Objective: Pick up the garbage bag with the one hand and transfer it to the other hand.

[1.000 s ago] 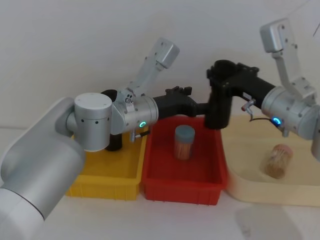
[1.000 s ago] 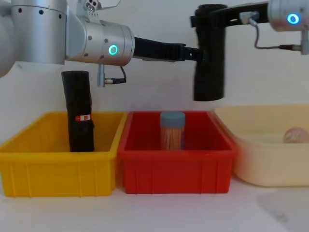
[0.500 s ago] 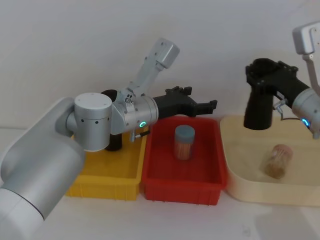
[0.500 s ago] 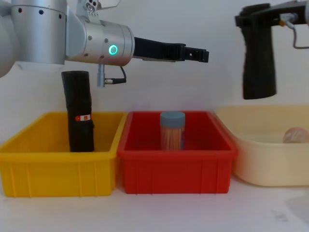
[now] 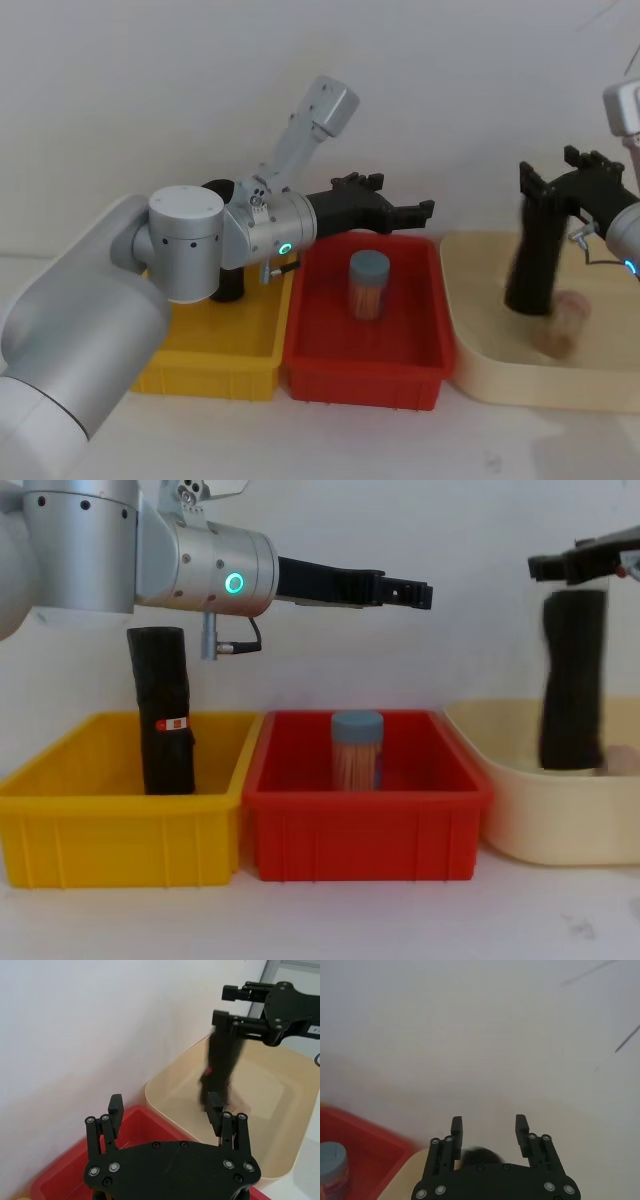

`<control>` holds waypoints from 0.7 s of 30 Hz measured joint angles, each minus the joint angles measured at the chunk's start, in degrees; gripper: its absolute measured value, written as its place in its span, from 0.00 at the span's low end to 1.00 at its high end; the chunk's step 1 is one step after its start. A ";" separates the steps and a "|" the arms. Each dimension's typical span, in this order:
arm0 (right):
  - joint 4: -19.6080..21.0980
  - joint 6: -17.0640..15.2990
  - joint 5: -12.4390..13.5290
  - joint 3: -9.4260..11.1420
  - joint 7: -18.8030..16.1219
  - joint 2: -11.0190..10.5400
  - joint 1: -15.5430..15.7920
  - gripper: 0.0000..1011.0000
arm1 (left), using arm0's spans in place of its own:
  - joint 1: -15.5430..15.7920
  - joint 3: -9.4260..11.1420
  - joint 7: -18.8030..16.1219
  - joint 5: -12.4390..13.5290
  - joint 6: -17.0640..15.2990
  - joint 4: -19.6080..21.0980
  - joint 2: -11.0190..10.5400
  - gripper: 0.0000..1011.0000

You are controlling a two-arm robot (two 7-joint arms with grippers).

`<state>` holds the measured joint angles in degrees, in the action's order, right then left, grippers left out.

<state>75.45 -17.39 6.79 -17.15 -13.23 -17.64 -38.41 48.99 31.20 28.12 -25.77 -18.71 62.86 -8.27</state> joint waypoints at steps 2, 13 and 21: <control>-0.55 -0.11 -0.10 0.07 0.00 0.02 0.04 0.66 | 0.00 0.00 0.00 0.00 0.00 0.00 0.00 0.99; -2.04 -0.41 -0.44 0.30 -0.03 0.13 0.21 0.96 | 0.00 0.00 0.00 0.00 0.00 0.00 0.00 0.99; -2.54 -0.52 -0.53 0.37 -0.05 0.16 0.25 0.99 | 0.00 0.00 0.00 0.00 0.00 0.00 0.00 0.99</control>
<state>72.91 -17.92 6.26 -16.78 -13.28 -17.48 -38.16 48.99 31.20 28.12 -25.77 -18.71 62.86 -8.27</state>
